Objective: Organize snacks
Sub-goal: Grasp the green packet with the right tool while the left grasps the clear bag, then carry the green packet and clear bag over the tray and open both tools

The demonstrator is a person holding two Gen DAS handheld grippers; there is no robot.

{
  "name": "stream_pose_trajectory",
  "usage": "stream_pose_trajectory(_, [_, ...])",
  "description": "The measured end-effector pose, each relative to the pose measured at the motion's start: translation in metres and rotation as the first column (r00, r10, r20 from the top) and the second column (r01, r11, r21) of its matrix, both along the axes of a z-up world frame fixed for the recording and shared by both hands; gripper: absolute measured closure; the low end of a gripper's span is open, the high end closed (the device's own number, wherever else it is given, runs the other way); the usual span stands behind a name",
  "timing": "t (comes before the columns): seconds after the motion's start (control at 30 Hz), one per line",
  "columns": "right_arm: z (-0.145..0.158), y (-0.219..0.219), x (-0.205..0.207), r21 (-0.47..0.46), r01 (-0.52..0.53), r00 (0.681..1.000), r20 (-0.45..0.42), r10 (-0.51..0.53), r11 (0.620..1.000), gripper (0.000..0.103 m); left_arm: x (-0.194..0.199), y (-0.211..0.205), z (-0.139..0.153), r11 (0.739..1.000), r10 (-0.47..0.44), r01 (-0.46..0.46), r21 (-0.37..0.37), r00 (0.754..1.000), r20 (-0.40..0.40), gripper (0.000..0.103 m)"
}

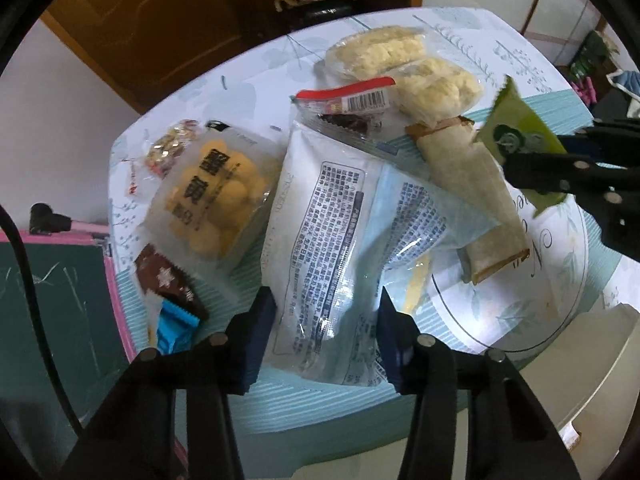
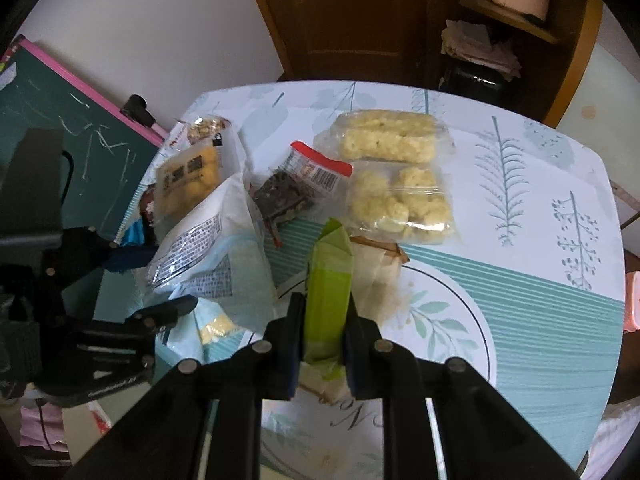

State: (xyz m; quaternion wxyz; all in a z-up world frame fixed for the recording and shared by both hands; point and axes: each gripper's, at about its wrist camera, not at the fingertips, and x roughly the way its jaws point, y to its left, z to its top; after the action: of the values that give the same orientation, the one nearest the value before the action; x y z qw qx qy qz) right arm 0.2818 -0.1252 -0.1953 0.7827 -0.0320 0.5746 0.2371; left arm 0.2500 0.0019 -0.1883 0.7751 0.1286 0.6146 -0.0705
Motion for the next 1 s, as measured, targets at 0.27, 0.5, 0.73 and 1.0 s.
stream_pose_trajectory(0.27, [0.034, -0.020, -0.026, 0.059, 0.031, 0.998, 0.057, -0.034, 0.998, 0.086, -0.031, -0.005, 0.058, 1.000, -0.012, 0.016, -0.027, 0.989, 0.148, 0.059])
stream_pose_trajectory(0.5, [0.085, -0.032, -0.060, 0.139, 0.038, 0.989, 0.139, -0.057, 0.990, 0.086, -0.084, -0.008, 0.133, 0.998, -0.006, 0.023, -0.055, 0.957, 0.292, 0.059])
stream_pose_trajectory(0.73, [0.143, -0.036, -0.127, 0.183, -0.012, 0.965, 0.260, -0.037, 0.983, 0.086, -0.162, -0.012, 0.188, 0.997, 0.026, 0.008, -0.075, 0.897, 0.442, 0.058])
stream_pose_trajectory(1.0, [0.166, -0.044, -0.201, 0.223, -0.054, 0.945, 0.326, -0.023, 0.973, 0.086, -0.235, -0.010, 0.197, 0.991, 0.112, -0.058, -0.121, 0.852, 0.511, 0.058])
